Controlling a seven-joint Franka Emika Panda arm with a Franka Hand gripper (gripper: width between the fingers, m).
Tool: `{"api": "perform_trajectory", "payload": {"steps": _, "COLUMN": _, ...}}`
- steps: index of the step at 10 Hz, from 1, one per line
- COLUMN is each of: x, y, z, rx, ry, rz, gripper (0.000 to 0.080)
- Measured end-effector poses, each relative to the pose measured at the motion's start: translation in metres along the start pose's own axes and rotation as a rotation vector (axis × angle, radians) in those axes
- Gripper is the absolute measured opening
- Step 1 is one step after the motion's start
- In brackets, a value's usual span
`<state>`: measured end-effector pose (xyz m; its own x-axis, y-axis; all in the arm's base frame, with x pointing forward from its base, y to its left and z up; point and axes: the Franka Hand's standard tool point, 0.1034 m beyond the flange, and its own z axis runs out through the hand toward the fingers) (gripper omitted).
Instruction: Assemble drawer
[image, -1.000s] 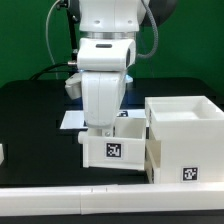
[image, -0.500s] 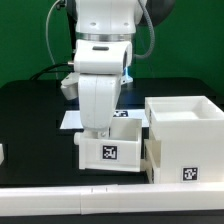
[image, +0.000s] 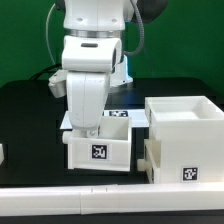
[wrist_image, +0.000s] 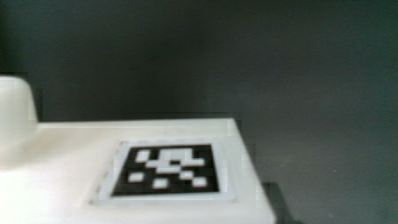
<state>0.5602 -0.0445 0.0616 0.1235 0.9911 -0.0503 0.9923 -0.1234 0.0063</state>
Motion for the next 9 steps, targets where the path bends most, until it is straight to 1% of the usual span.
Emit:
{"api": "perform_trajectory", "payload": {"steps": 2, "x": -0.0001, "y": 0.0, "z": 0.0001, "rx": 0.0, "ry": 0.0, "rz": -0.001, "gripper": 0.0038}}
{"api": "perform_trajectory", "payload": {"steps": 3, "x": -0.0006, "y": -0.0005, "z": 0.001, "rx": 0.001, "ry": -0.004, "rz": -0.1, "gripper": 0.0038}}
{"api": "perform_trajectory", "payload": {"steps": 5, "x": -0.0007, "y": -0.0035, "z": 0.0061, "rx": 0.015, "ry": -0.006, "rz": -0.251, "gripper": 0.0038}}
{"api": "perform_trajectory", "payload": {"steps": 9, "x": 0.0, "y": -0.0036, "z": 0.006, "rx": 0.015, "ry": -0.006, "rz": -0.229, "gripper": 0.0038}}
